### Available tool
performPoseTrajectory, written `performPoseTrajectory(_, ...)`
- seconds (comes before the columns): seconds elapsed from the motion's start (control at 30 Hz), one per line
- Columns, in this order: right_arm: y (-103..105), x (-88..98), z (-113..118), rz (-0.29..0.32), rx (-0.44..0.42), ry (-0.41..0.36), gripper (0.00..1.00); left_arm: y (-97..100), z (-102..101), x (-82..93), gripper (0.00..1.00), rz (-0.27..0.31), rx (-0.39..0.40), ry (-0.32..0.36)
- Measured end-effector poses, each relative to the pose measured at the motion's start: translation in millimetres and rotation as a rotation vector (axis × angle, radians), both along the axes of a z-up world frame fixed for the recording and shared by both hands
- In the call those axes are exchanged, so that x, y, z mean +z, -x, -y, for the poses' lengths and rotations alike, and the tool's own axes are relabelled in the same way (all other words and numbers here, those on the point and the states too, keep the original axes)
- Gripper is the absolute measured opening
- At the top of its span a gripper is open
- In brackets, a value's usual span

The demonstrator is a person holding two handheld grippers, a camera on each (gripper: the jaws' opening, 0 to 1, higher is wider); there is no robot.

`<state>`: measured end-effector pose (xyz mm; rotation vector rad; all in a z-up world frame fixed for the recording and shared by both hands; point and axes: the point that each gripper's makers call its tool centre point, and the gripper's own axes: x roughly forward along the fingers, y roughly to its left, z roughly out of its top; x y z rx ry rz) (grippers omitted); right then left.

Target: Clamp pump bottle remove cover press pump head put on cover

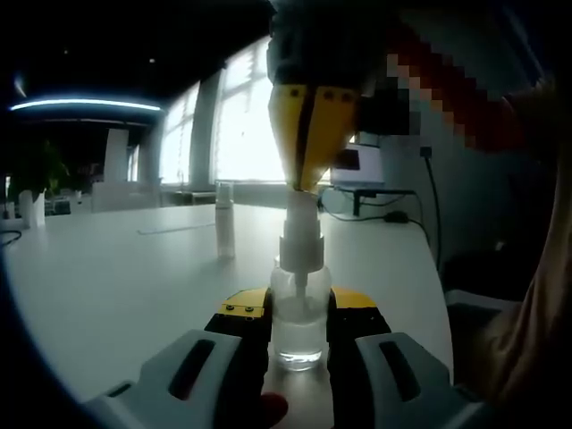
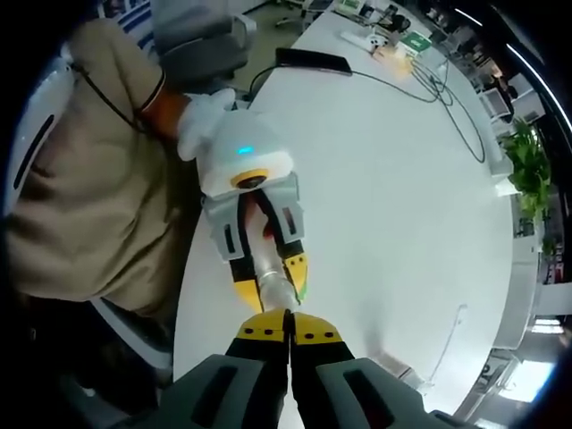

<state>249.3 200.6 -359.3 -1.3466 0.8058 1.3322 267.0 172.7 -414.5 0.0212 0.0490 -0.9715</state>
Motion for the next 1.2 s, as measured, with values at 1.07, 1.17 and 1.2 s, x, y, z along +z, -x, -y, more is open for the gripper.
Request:
performPoseTrajectory(1.07,-0.4,-0.4,0.0,0.001,-0.022,0.006,0.0,-1.1,-1.5,-0.6,0.15,0.002,0.001,-0.003)
performPoseTrajectory(1.17,-0.3,-0.7,0.4,-0.003,-0.03,0.0,0.0,-0.9,-1.4,-0.6,0.15,0.003,0.001,-0.004)
performPoseTrajectory(1.2,-0.4,-2.9,0.4,-0.004,-0.032,0.002,0.0,-1.0,-1.3,-0.7,0.15,0.004,0.001,-0.004)
